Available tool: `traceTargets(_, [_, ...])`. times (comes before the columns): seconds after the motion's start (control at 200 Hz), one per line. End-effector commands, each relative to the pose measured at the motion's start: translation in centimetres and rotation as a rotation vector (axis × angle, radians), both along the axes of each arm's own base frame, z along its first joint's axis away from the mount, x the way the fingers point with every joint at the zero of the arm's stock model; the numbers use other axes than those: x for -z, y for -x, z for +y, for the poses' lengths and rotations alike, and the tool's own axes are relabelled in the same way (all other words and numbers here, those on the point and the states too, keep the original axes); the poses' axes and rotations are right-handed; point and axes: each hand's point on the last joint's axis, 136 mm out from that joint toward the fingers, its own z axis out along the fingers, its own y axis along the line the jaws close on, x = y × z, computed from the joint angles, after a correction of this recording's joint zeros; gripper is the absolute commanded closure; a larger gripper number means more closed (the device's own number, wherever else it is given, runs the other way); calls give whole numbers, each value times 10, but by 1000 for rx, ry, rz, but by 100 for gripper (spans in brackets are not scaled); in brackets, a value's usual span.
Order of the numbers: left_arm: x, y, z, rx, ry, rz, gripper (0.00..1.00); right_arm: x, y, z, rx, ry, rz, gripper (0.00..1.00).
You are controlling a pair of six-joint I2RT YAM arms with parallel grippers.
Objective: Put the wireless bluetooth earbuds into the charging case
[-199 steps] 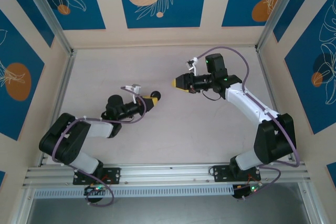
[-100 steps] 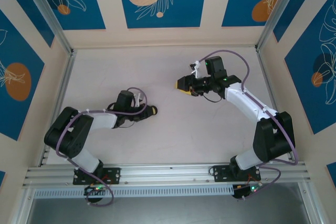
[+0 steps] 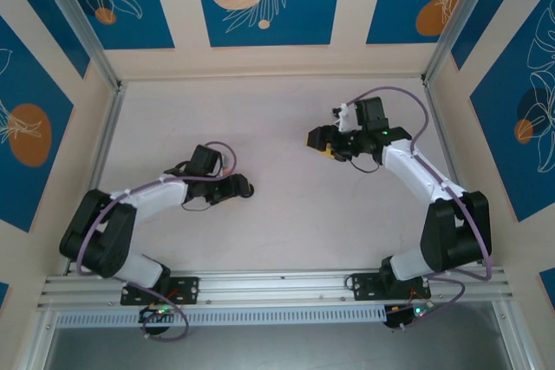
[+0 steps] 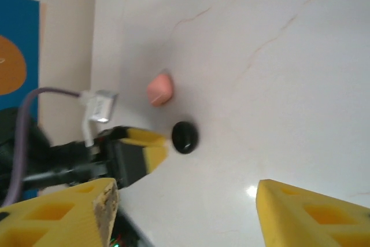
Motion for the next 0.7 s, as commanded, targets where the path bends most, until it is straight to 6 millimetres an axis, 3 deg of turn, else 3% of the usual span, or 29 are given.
traceTargets(0.0, [-23, 1, 43, -31, -206, -42, 12, 6, -6, -42, 84, 140, -88, 29])
traceTargets(0.025, [-31, -3, 50, -40, -235, -72, 1, 9, -9, -52, 110, 167, -107, 28])
traceTargets(0.055, [-41, -8, 59, -51, -271, -114, 0, 12, -11, -63, 138, 201, -133, 25])
traceTargets(0.06, [-43, -9, 60, -52, -280, -122, 0, 12, -12, -66, 143, 206, -136, 23])
traceTargets(0.075, [-49, -12, 65, -56, -299, -148, 0, 15, -13, -72, 159, 226, -146, 4])
traceTargets(0.085, [-53, -14, 68, -63, -313, -169, 0, 16, -14, -76, 172, 240, -153, 0])
traceTargets(0.18, [-95, -41, 102, -117, -501, -407, 0, 30, -20, -120, 301, 372, -236, 1])
traceTargets(0.28, [-138, -64, 137, -205, -715, -692, 0, 37, -23, -153, 402, 454, -370, 1])
traceTargets(0.36, [-155, -70, 154, -244, -852, -893, 0, 43, -23, -172, 456, 514, -456, 1])
traceTargets(0.42, [-153, -72, 161, -253, -901, -978, 0, 46, -23, -180, 473, 544, -509, 1])
traceTargets(0.515, [-130, -79, 177, -303, -924, -979, 0, 53, -23, -185, 466, 570, -576, 1])
traceTargets(0.695, [-77, -103, 164, -227, -908, -998, 0, 66, -28, -181, 440, 555, -681, 1])
